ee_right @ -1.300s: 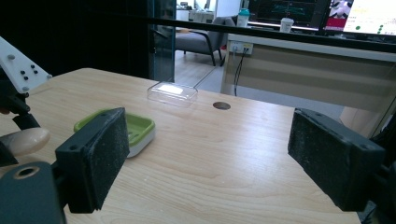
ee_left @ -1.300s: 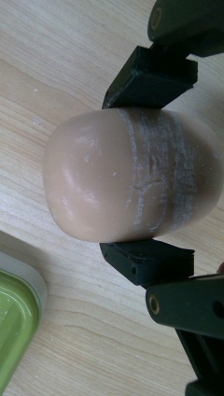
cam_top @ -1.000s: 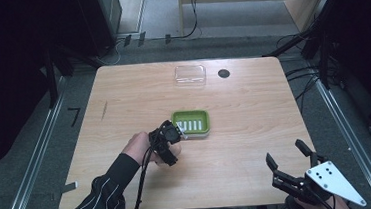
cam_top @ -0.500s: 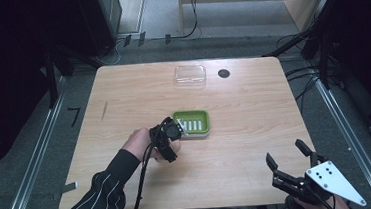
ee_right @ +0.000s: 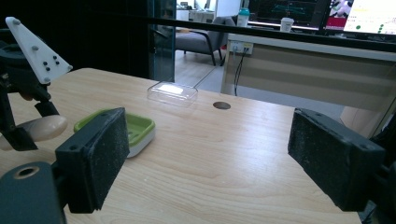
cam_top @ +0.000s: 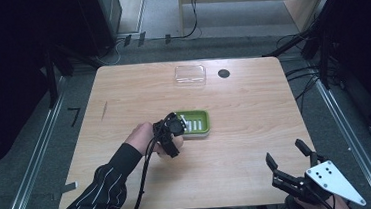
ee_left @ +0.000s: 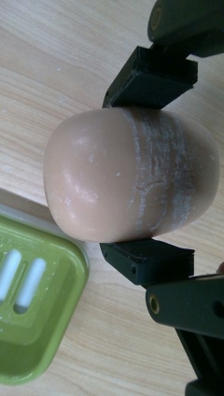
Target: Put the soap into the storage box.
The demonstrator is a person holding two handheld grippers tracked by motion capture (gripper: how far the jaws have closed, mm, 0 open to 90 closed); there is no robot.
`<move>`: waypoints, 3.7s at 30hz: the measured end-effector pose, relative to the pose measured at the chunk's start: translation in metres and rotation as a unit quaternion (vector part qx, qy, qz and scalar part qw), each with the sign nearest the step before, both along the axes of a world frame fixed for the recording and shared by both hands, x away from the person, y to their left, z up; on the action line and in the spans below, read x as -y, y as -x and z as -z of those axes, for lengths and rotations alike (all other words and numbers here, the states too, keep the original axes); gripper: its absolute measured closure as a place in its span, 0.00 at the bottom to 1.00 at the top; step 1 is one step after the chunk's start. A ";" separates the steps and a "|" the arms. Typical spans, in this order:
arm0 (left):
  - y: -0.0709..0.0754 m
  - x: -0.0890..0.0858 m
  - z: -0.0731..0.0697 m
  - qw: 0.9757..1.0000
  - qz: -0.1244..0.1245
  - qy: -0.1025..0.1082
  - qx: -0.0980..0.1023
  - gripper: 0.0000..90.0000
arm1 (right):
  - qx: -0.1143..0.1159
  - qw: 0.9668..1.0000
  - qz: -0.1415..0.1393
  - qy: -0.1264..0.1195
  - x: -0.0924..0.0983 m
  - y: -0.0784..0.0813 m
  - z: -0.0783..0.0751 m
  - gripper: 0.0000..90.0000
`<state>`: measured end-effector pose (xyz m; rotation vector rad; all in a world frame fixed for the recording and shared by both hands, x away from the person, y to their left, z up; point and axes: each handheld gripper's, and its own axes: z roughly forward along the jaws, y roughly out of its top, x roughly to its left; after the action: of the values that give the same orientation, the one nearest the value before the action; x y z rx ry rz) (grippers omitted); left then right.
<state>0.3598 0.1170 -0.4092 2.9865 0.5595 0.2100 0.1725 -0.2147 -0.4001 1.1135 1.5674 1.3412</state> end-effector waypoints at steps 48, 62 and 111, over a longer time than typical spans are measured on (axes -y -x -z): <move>-0.054 0.041 -0.024 0.998 0.042 -0.026 0.027 0.37 | 0.000 1.000 0.000 -0.001 0.000 0.000 0.000 0.15; -0.070 0.056 -0.013 0.996 0.071 -0.044 0.032 0.37 | 0.000 1.000 0.000 -0.003 0.001 0.000 0.000 0.15; -0.094 0.063 0.027 0.997 0.069 -0.021 0.029 0.37 | 0.001 1.000 0.000 -0.002 0.001 0.000 0.000 0.15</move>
<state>0.4533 0.0540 -0.4366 3.0323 0.3464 0.3008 0.1729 -0.2157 -0.4005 1.1146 1.5637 1.3468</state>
